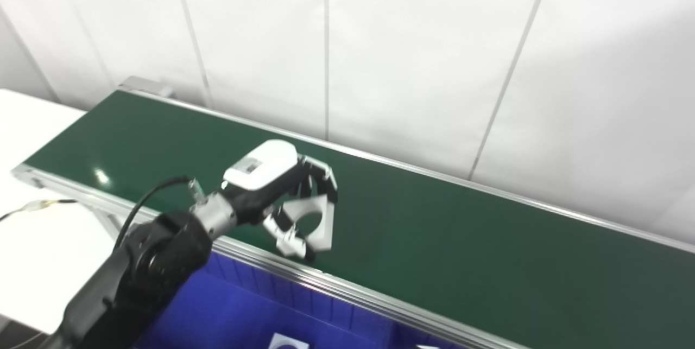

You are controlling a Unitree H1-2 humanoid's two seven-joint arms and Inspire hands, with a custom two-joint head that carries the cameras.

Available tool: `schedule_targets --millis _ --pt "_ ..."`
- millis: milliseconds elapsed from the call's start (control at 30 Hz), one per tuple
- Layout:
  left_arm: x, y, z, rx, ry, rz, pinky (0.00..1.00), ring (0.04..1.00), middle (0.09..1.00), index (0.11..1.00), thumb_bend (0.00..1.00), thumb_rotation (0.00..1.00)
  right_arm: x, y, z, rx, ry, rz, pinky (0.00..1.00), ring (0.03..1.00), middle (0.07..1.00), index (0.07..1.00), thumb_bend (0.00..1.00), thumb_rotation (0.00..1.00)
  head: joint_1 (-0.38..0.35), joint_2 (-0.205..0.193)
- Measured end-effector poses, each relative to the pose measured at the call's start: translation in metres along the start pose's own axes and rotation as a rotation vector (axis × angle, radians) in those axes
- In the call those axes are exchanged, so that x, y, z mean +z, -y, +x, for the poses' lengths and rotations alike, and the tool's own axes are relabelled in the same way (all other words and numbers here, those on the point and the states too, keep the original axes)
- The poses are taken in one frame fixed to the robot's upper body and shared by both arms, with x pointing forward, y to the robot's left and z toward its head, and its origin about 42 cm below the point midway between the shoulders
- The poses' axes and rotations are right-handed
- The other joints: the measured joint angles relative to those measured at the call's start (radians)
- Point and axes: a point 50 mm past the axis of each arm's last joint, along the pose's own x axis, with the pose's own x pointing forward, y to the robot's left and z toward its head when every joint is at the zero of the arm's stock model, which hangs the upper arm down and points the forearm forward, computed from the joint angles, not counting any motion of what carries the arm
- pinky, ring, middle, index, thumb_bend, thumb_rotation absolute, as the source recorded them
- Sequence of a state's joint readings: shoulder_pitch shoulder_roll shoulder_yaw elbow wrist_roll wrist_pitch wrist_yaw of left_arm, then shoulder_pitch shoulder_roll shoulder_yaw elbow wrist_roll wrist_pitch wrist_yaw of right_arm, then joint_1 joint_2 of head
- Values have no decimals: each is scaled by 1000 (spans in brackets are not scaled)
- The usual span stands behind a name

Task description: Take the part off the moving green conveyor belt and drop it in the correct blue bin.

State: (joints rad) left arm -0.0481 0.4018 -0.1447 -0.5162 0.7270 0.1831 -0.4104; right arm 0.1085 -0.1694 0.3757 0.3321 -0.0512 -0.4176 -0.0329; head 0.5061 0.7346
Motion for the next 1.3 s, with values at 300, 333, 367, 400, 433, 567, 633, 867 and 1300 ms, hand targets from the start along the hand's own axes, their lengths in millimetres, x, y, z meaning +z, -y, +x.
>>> schedule_targets --millis 300,333,367,400,433,567,633,867,1300 --pt "8 32 -32 35 -90 -62 367 396 495 541 497 0 7 27 2 -14 32 43 553 593 621 596 803 0 106 68" --pt "8 35 -33 33 -99 -62 364 394 495 542 496 0 7 29 2 -13 33 48 555 594 622 596 803 0 130 80" --pt "9 37 -34 29 -106 -66 359 392 495 545 496 0 8 31 2 -12 36 53 559 597 625 598 802 0 156 95" --pt "9 39 -35 27 -111 -62 359 392 495 545 496 0 9 33 3 -10 43 60 559 597 626 598 802 0 157 95" --pt "9 39 -35 28 -116 -56 354 390 494 545 496 0 11 35 3 -10 50 64 559 598 628 601 799 0 157 95" --pt "10 41 -36 34 -128 -41 353 386 490 547 495 0 15 41 4 -2 71 89 551 594 626 610 781 0 203 137" --pt "10 42 -36 35 -131 -36 361 390 489 543 497 0 16 43 4 -3 76 93 548 592 621 610 781 0 203 140" --pt "10 42 -35 28 -140 -12 341 383 485 547 496 0 21 45 5 1 99 91 555 593 617 611 793 0 193 152" --pt "1 95 -30 -228 -146 42 325 382 490 537 497 0 24 41 7 0 112 108 544 584 614 600 789 0 170 155"
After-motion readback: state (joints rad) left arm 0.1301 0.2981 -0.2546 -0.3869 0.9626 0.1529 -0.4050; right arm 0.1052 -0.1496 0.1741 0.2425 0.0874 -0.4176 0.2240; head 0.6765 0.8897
